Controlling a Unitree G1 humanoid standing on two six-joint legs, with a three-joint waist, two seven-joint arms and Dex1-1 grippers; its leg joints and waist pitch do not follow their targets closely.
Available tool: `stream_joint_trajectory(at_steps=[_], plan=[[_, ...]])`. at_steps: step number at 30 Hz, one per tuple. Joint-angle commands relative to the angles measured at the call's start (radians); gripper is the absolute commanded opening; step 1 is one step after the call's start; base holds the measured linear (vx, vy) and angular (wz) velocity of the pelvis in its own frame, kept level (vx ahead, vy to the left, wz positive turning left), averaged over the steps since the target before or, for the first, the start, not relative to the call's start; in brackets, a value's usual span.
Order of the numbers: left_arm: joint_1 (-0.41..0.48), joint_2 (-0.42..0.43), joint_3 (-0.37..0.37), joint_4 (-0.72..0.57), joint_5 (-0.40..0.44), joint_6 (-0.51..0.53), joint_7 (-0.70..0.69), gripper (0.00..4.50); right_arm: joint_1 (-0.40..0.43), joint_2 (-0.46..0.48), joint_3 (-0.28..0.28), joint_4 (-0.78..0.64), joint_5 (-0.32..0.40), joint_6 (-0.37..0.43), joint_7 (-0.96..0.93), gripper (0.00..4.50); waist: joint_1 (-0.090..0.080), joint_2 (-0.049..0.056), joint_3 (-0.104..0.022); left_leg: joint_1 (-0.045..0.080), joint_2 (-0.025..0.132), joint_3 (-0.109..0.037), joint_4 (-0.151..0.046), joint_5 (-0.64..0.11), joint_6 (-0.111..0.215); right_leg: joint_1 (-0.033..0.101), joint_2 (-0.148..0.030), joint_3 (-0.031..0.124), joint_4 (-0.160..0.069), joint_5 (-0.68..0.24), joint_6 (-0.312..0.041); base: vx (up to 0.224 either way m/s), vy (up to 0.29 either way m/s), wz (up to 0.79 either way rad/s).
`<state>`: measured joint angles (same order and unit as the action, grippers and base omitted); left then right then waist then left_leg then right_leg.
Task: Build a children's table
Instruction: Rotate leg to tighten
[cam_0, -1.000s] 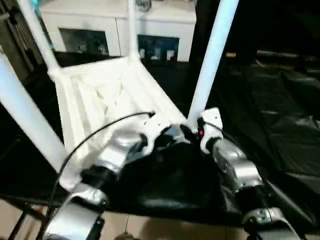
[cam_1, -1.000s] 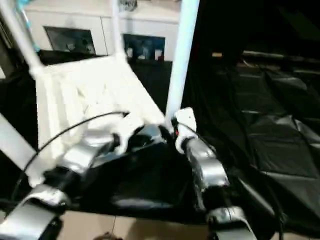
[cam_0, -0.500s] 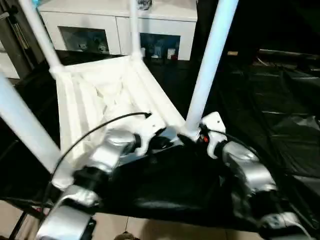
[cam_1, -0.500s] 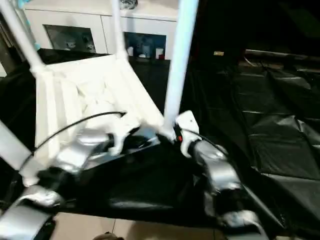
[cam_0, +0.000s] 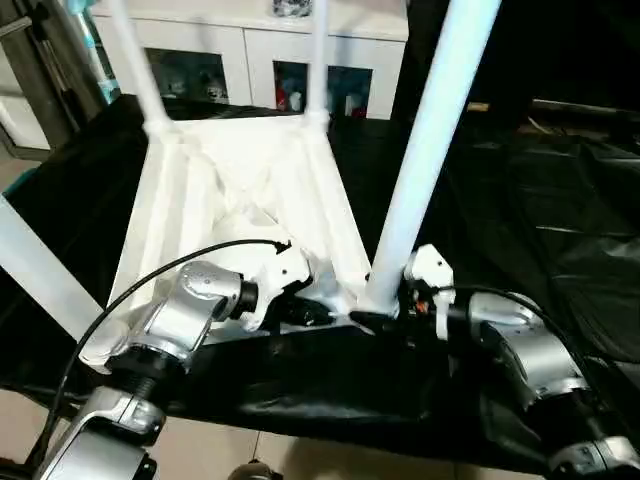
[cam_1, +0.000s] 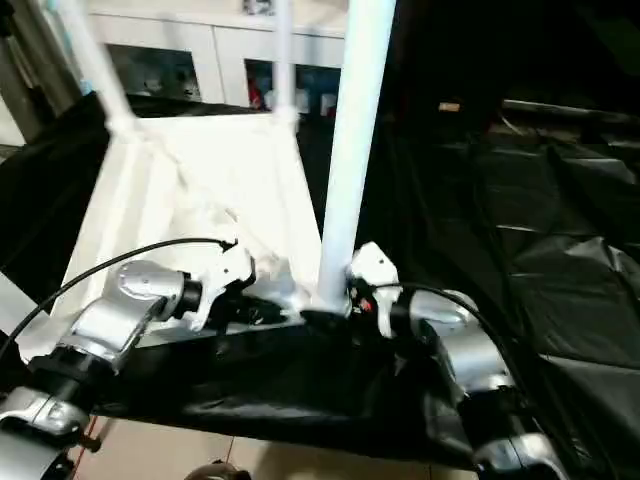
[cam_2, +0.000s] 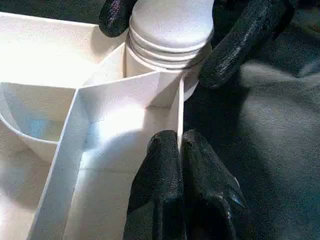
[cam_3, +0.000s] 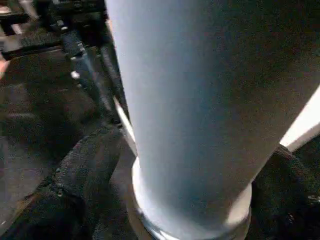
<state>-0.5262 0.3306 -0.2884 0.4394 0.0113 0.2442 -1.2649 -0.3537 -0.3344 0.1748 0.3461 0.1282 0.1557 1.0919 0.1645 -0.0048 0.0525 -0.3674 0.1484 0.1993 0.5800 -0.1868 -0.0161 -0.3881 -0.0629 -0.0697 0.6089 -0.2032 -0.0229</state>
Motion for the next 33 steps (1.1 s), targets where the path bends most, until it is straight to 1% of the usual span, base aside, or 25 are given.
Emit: stream_joint_trajectory(at_steps=[1,3,5,6,8,12,14,16,17,18,19,20,21,22,23,24,25,26,27,28,29,30,31,32,33], plan=[[-0.003,-0.030,-0.036,-0.058,-0.058,0.008,-0.049,0.00,0.007,0.013,0.081,-0.045,0.022,0.019,0.059,3.68,0.000,-0.008,-0.055,0.016,0.104,-0.047,-0.069,-0.174,0.059,0.037,-0.120,0.064,-0.075,-0.211,-0.204,0.000,0.000,0.00],[0.003,-0.021,-0.038,-0.074,-0.067,0.022,-0.070,0.00,0.017,0.007,0.082,-0.064,0.037,0.037,0.081,3.58,0.001,-0.009,-0.056,0.017,0.104,-0.046,-0.068,-0.172,0.058,0.037,-0.120,0.065,-0.074,-0.201,-0.206,0.000,0.000,0.00],[0.005,-0.016,-0.041,-0.081,-0.072,0.033,-0.082,0.00,0.023,0.005,0.084,-0.076,0.047,0.048,0.091,3.31,0.003,-0.008,-0.057,0.017,0.104,-0.045,-0.067,-0.164,0.061,0.037,-0.120,0.065,-0.073,-0.188,-0.210,0.000,0.000,0.00],[0.005,-0.016,-0.042,-0.083,-0.072,0.035,-0.083,0.00,0.024,0.003,0.085,-0.079,0.051,0.054,0.095,3.20,0.004,-0.011,-0.056,0.017,0.103,-0.045,-0.067,-0.162,0.060,0.037,-0.119,0.064,-0.073,-0.186,-0.211,0.000,0.000,0.00],[0.005,-0.016,-0.042,-0.084,-0.071,0.037,-0.082,0.00,0.025,0.002,0.086,-0.080,0.053,0.059,0.099,3.12,0.005,-0.010,-0.056,0.016,0.103,-0.046,-0.067,-0.163,0.058,0.037,-0.121,0.064,-0.073,-0.193,-0.209,0.000,0.000,0.00],[-0.002,-0.025,-0.037,-0.059,-0.042,0.015,-0.033,0.00,0.022,0.019,0.082,-0.063,0.031,0.052,0.075,2.82,0.006,-0.011,-0.056,0.015,0.101,-0.046,-0.066,-0.165,0.055,0.037,-0.121,0.064,-0.075,-0.204,-0.205,0.000,0.000,0.00],[-0.011,-0.036,-0.027,-0.035,-0.023,0.011,0.014,0.00,0.018,0.038,0.078,-0.047,0.013,0.059,0.016,2.78,0.004,-0.010,-0.055,0.016,0.102,-0.046,-0.067,-0.171,0.051,0.036,-0.121,0.065,-0.076,-0.213,-0.202,0.000,0.000,0.00],[-0.027,-0.059,-0.011,-0.003,-0.006,0.016,0.076,0.00,0.011,0.068,0.074,-0.015,-0.023,0.074,-0.077,2.72,0.000,-0.011,-0.052,0.016,0.100,-0.048,-0.071,-0.189,0.040,0.034,-0.121,0.065,-0.079,-0.243,-0.197,0.000,0.000,0.00],[-0.029,-0.062,-0.009,0.000,-0.005,0.017,0.082,0.00,0.010,0.072,0.073,-0.010,-0.029,0.071,-0.091,2.70,-0.003,-0.012,-0.051,0.018,0.098,-0.050,-0.072,-0.213,0.027,0.035,-0.124,0.065,-0.086,-0.297,-0.187,0.000,0.000,0.00],[-0.044,-0.082,0.002,0.023,0.004,0.024,0.131,0.00,0.001,0.103,0.059,0.026,-0.055,0.064,-0.180,2.69,-0.005,-0.012,-0.049,0.020,0.100,-0.052,-0.074,-0.227,0.015,0.033,-0.126,0.067,-0.090,-0.336,-0.176,0.000,0.000,0.00],[-0.056,-0.101,0.011,0.043,0.010,0.028,0.173,0.00,-0.009,0.132,0.041,0.058,-0.070,0.066,-0.258,2.69,-0.011,-0.011,-0.044,0.023,0.100,-0.055,-0.078,-0.260,0.000,0.029,-0.127,0.067,-0.096,-0.388,-0.167,0.000,0.000,0.00],[-0.067,-0.115,0.017,0.059,0.016,0.030,0.206,0.00,-0.019,0.155,0.025,0.084,-0.079,0.070,-0.320,2.67,-0.015,-0.010,-0.043,0.025,0.098,-0.056,-0.080,-0.282,-0.009,0.029,-0.127,0.066,-0.100,-0.420,-0.161,0.000,0.000,0.00],[-0.074,-0.123,0.020,0.069,0.020,0.030,0.226,0.00,-0.024,0.168,0.015,0.099,-0.084,0.073,-0.355,2.67,-0.021,-0.010,-0.043,0.030,0.099,-0.061,-0.083,-0.321,-0.027,0.028,-0.129,0.064,-0.103,-0.472,-0.146,0.000,0.000,0.00],[-0.088,-0.141,0.030,0.090,0.025,0.033,0.270,0.00,-0.034,0.189,-0.001,0.118,-0.085,0.082,-0.405,2.67,-0.028,-0.012,-0.044,0.027,0.099,-0.063,-0.085,-0.330,-0.034,0.031,-0.130,0.065,-0.104,-0.477,-0.137,0.000,0.000,0.00],[-0.117,-0.177,0.046,0.129,0.039,0.035,0.365,0.00,-0.054,0.233,-0.028,0.157,-0.095,0.093,-0.516,2.67,-0.029,-0.009,-0.046,0.028,0.100,-0.064,-0.086,-0.325,-0.037,0.029,-0.130,0.067,-0.103,-0.462,-0.134,0.000,0.000,0.00],[-0.117,-0.177,0.046,0.129,0.039,0.035,0.365,0.00,-0.054,0.233,-0.028,0.157,-0.095,0.093,-0.516,2.67,-0.032,-0.010,-0.045,0.030,0.099,-0.060,-0.085,-0.327,-0.039,0.024,-0.127,0.069,-0.105,-0.454,-0.136,0.000,0.000,0.00],[-0.139,-0.211,0.065,0.163,0.044,0.042,0.444,0.00,-0.071,0.270,-0.048,0.187,-0.105,0.101,-0.607,2.66,-0.032,-0.008,-0.047,0.032,0.098,-0.063,-0.084,-0.325,-0.044,0.027,-0.129,0.069,-0.102,-0.437,-0.141,0.000,0.000,0.00],[-0.141,-0.213,0.065,0.165,0.044,0.042,0.447,0.00,-0.072,0.272,-0.049,0.189,-0.105,0.102,-0.611,2.66,-0.034,-0.009,-0.046,0.030,0.098,-0.060,-0.085,-0.318,-0.042,0.026,-0.128,0.070,-0.103,-0.424,-0.143,0.000,0.000,0.00],[-0.147,-0.224,0.068,0.176,0.046,0.040,0.465,0.00,-0.079,0.288,-0.053,0.198,-0.107,0.104,-0.635,2.66,-0.031,-0.007,-0.048,0.032,0.098,-0.059,-0.083,-0.313,-0.041,0.026,-0.130,0.071,-0.103,-0.406,-0.145,0.000,0.000,0.00],[-0.155,-0.239,0.072,0.190,0.051,0.032,0.491,0.00,-0.086,0.307,-0.051,0.207,-0.110,0.099,-0.650,2.66,-0.030,-0.009,-0.049,0.029,0.097,-0.058,-0.082,-0.298,-0.035,0.028,-0.129,0.072,-0.100,-0.372,-0.150,0.000,0.000,0.00],[-0.156,-0.247,0.072,0.192,0.050,0.031,0.490,0.00,-0.085,0.313,-0.032,0.205,-0.116,0.079,-0.628,2.66,-0.030,-0.009,-0.050,0.028,0.098,-0.058,-0.082,-0.289,-0.032,0.029,-0.128,0.071,-0.097,-0.354,-0.152,0.000,0.000,0.00],[-0.155,-0.254,0.071,0.190,0.048,0.026,0.483,0.00,-0.080,0.317,-0.011,0.193,-0.101,0.073,-0.559,2.66,-0.028,-0.004,-0.052,0.026,0.097,-0.056,-0.080,-0.269,-0.023,0.032,-0.128,0.072,-0.093,-0.315,-0.155,0.000,0.000,0.00],[-0.155,-0.256,0.071,0.191,0.046,0.022,0.479,0.00,-0.079,0.320,-0.008,0.188,-0.092,0.077,-0.538,3.01,-0.027,-0.007,-0.053,0.026,0.097,-0.052,-0.078,-0.246,-0.011,0.033,-0.125,0.073,-0.090,-0.266,-0.164,0.000,0.000,0.00],[-0.154,-0.255,0.069,0.189,0.044,0.020,0.471,0.00,-0.079,0.323,-0.014,0.187,-0.083,0.084,-0.534,3.22,-0.026,-0.008,-0.054,0.024,0.095,-0.052,-0.077,-0.232,-0.004,0.035,-0.124,0.073,-0.087,-0.243,-0.170,0.000,0.000,0.00],[-0.152,-0.254,0.066,0.188,0.043,0.017,0.465,0.00,-0.080,0.326,-0.019,0.186,-0.073,0.091,-0.531,3.36,-0.026,-0.009,-0.055,0.020,0.093,-0.050,-0.075,-0.207,0.011,0.040,-0.125,0.071,-0.084,-0.218,-0.175,0.000,0.000,0.00]])
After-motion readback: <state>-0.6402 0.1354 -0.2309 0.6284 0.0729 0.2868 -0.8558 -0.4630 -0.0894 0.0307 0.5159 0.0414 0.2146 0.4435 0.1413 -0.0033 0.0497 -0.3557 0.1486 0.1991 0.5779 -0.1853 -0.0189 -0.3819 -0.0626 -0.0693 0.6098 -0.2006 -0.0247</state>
